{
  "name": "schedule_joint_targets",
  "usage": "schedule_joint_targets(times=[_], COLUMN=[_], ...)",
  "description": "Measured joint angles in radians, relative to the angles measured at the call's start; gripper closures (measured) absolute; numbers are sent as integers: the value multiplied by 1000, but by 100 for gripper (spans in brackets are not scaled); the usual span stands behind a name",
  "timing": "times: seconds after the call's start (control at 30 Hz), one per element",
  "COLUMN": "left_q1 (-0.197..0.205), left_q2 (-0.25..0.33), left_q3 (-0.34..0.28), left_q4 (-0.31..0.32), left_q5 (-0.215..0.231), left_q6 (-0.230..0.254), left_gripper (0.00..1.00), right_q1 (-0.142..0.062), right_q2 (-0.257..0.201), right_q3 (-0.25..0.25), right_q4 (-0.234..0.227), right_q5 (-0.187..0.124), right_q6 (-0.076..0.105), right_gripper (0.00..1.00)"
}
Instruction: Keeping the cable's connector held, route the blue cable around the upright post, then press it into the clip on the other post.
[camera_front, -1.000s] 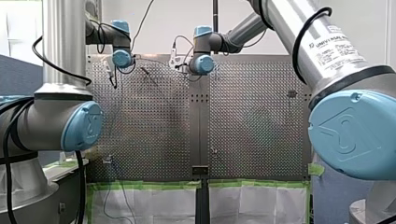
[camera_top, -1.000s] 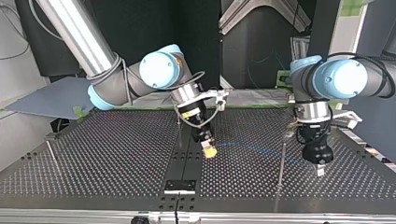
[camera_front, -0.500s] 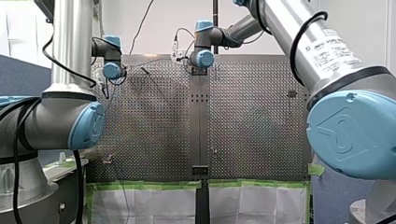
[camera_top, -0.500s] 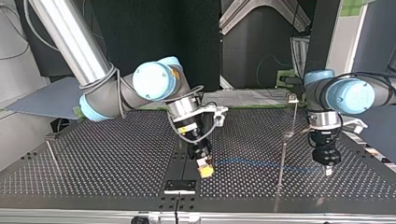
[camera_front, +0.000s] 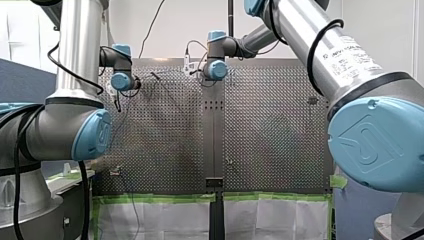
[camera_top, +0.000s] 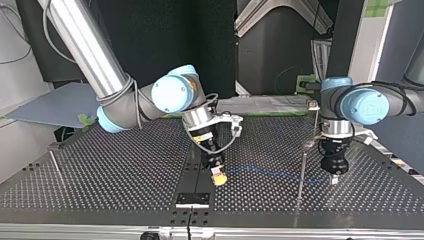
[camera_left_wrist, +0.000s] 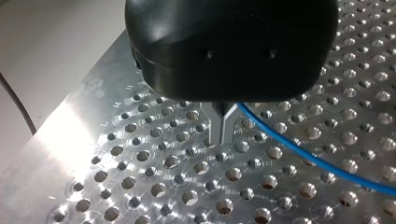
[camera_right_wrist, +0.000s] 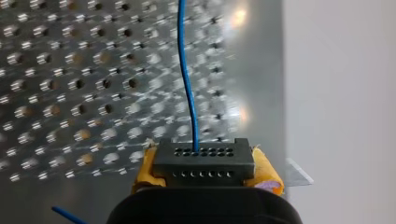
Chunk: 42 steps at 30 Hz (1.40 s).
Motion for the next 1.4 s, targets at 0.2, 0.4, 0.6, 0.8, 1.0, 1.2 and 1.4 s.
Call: schedule_joint_targets(times=[0.2,0.4,0.6,0.8,1.0,1.2,1.4], left_q1=[-18,-39,-52,-67,-74,-81,-83], left_q2=[-27,-51,-54,-55,-55,-55,-55], left_q3=[0,0,0,0,0,-1,-1], left_q4=[-12,-18,-17,-22,-31,-45,-45], left_q5=[-19,-28,-31,-28,-63,-95,-94], left_q6=[-4,3,-24,-54,-76,-84,-91], left_gripper=[100,100,100,82,30,1,1], right_q1=[0,-1,-1,-2,8,14,9], right_q2=[2,4,6,19,59,107,135], right_q3=[49,103,150,200,223,228,260], right_q4=[-2,-4,-6,-21,-22,-23,-45], right_q5=[6,9,15,26,50,88,104], right_q6=[-13,-23,-41,-54,-68,-72,-69], right_gripper=[100,100,100,100,100,100,100])
